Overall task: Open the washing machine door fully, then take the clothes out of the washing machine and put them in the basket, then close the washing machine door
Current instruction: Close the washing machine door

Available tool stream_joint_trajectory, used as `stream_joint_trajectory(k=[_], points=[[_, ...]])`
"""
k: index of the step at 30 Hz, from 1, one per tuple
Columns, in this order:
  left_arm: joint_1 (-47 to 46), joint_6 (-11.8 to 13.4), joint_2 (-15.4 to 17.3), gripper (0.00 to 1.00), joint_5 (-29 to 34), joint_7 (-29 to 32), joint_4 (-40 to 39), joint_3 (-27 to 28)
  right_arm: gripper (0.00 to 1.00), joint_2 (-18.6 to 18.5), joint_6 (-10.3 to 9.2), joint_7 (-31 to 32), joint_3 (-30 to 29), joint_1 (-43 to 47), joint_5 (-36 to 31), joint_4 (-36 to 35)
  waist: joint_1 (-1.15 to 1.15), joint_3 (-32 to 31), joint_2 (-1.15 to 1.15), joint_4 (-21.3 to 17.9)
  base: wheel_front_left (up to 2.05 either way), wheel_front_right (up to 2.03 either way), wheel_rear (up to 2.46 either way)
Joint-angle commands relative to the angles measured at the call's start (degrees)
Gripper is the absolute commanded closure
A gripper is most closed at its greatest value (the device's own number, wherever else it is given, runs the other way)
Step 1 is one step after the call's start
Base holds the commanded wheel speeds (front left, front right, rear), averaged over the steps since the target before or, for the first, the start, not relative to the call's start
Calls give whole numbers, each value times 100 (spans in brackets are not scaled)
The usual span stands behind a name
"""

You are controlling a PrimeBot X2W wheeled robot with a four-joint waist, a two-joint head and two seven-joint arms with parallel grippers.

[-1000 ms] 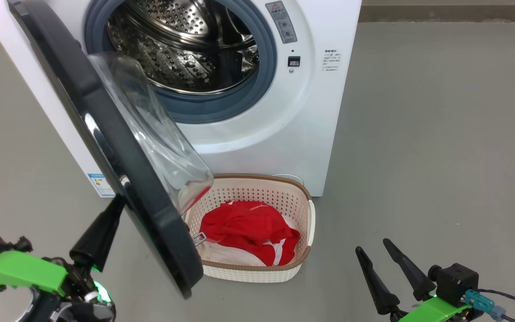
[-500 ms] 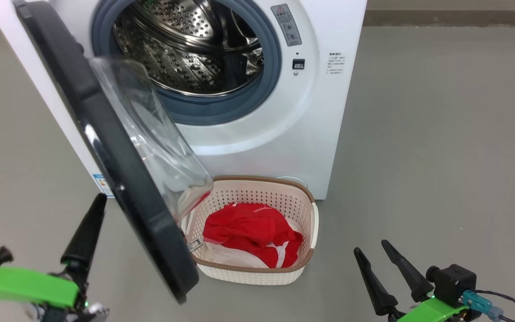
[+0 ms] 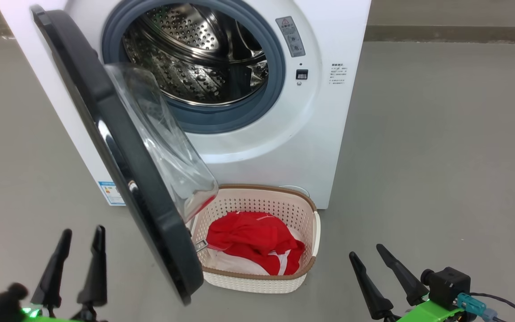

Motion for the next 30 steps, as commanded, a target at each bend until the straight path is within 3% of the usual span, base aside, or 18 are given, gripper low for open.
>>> stream_joint_trajectory(k=[1, 10, 22, 30], points=[[-74, 18, 213, 0, 496, -187, -49, 122, 0, -43, 20, -36, 143, -110, 65, -124, 0, -10, 0, -9, 0, 0, 0], [100, 303, -24, 0, 1968, -301, -88, 301, 0, -53, 20, -36, 131, -110, 43, -182, 0, 5, 0, -43, 0, 0, 0], [217, 35, -487, 0, 2846, -303, 365, 796, 0, -15, 20, -36, 92, -138, 10, -229, 0, 62, 0, -83, 0, 0, 0], [203, -100, -683, 0, 2958, -303, 419, 1014, 0, -15, 20, -36, 103, -144, -10, -212, 0, 60, 0, -115, 0, 0, 0]])
